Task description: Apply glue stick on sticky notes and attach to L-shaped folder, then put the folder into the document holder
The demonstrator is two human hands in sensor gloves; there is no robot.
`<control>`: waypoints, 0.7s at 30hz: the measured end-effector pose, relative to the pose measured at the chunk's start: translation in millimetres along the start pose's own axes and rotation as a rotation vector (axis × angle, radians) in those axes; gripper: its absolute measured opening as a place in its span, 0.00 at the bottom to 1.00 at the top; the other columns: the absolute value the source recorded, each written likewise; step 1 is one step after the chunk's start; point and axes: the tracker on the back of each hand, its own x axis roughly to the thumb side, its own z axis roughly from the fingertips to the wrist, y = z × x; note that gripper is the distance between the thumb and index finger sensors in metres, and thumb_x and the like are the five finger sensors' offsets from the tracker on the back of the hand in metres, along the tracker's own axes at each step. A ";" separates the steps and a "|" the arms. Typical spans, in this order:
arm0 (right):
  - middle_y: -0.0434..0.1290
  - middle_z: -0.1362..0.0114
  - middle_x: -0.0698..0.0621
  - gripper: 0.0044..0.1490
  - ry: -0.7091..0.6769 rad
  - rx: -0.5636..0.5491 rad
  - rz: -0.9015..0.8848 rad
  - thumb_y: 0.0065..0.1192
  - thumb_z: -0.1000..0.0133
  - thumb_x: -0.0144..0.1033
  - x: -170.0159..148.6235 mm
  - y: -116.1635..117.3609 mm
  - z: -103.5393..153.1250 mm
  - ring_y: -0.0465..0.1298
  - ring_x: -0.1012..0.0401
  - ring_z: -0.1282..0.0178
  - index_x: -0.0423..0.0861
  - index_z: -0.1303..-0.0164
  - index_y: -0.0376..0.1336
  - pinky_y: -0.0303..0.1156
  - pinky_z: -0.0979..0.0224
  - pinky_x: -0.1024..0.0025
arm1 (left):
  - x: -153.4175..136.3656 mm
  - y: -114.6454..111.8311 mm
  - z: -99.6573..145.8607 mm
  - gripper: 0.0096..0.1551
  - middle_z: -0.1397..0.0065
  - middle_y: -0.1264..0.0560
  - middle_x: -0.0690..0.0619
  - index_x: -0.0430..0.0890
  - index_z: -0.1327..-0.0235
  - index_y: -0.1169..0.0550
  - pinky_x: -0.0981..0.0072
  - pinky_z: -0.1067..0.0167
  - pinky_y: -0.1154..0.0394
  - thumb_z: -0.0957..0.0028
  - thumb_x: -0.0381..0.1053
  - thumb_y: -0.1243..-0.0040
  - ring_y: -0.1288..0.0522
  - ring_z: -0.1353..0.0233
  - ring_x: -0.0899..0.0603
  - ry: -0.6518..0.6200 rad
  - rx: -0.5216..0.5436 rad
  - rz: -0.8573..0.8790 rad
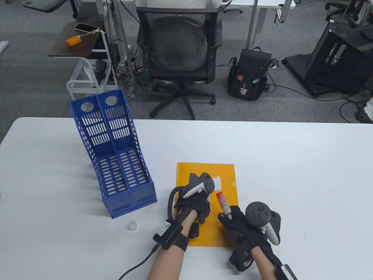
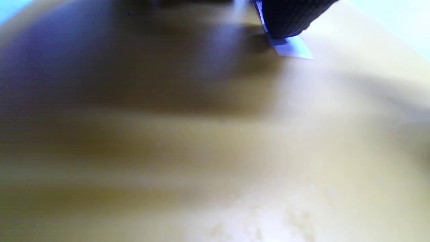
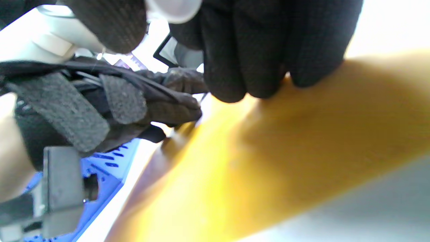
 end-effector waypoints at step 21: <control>0.75 0.35 0.38 0.38 -0.007 0.003 0.020 0.55 0.42 0.52 0.8 1.4 0.9 0.74 0.43 0.36 0.35 0.34 0.58 0.74 0.40 0.48 | -63.9 0.9 119.1 0.50 0.17 0.43 0.48 0.50 0.22 0.54 0.35 0.27 0.41 0.46 0.57 0.40 0.37 0.21 0.39 -0.231 0.413 0.211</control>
